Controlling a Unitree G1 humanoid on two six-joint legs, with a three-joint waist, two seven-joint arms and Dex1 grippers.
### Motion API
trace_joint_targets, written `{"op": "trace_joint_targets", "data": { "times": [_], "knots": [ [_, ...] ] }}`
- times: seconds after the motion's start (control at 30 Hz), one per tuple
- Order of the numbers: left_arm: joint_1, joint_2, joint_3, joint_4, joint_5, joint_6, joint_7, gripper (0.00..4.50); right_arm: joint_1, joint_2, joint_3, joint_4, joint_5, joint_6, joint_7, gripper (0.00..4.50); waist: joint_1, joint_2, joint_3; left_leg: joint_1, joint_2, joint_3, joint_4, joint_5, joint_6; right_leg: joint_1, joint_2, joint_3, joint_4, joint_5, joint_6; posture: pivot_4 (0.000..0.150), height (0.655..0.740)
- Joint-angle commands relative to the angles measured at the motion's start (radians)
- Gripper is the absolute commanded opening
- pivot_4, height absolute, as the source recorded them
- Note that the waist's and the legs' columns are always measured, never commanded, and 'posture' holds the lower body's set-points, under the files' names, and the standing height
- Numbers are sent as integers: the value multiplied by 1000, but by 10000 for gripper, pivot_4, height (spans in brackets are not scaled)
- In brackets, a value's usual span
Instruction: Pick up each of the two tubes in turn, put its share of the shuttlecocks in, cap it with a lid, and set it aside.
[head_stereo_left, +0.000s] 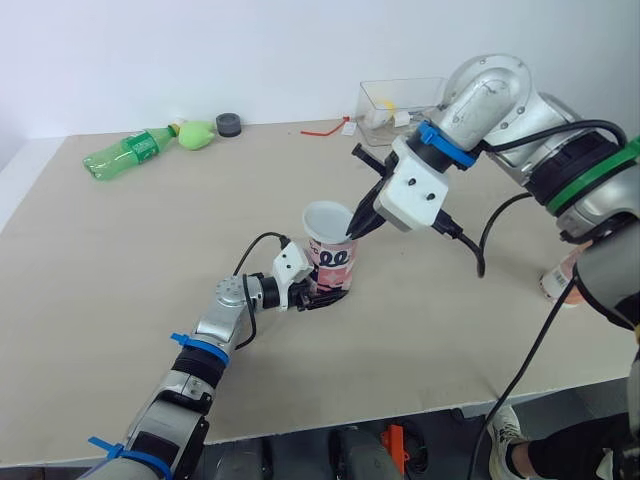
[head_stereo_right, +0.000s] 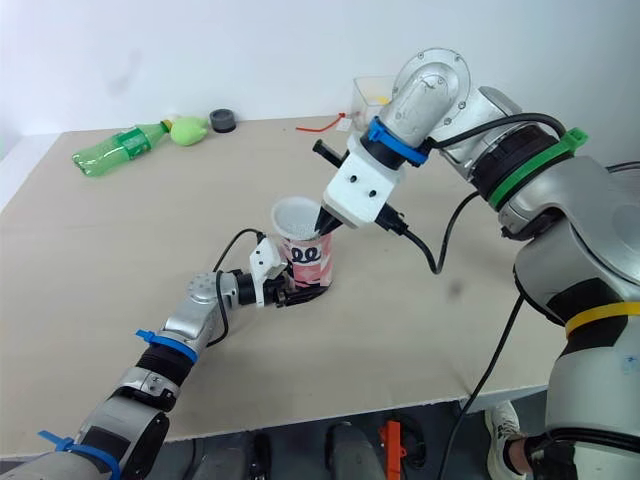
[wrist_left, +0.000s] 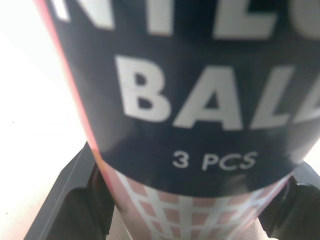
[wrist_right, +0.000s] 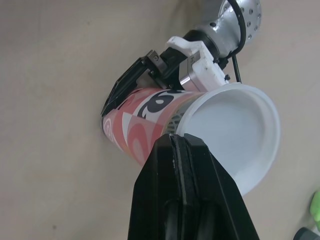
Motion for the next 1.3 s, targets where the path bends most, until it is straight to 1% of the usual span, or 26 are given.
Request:
{"op": "trace_joint_targets", "data": {
  "times": [0.03,0.43,1.3],
  "knots": [
    [25,3,-15,13,9,20,-8,31053,-43,-25,4,2,9,-9,38,416,0,0,0,0,0,0,0,0,0,0,0,0,0,0,0,1500,7400],
    [16,-1,-12,23,8,21,-2,31053,-42,-66,58,-36,36,8,38,416,0,0,0,0,0,0,0,0,0,0,0,0,0,0,0,1500,7400],
    [22,3,-8,25,7,29,3,31053,-48,-13,53,-4,47,6,38,416,0,0,0,1,0,0,0,0,0,0,0,0,1,0,0,1500,7400]
  ]
}}
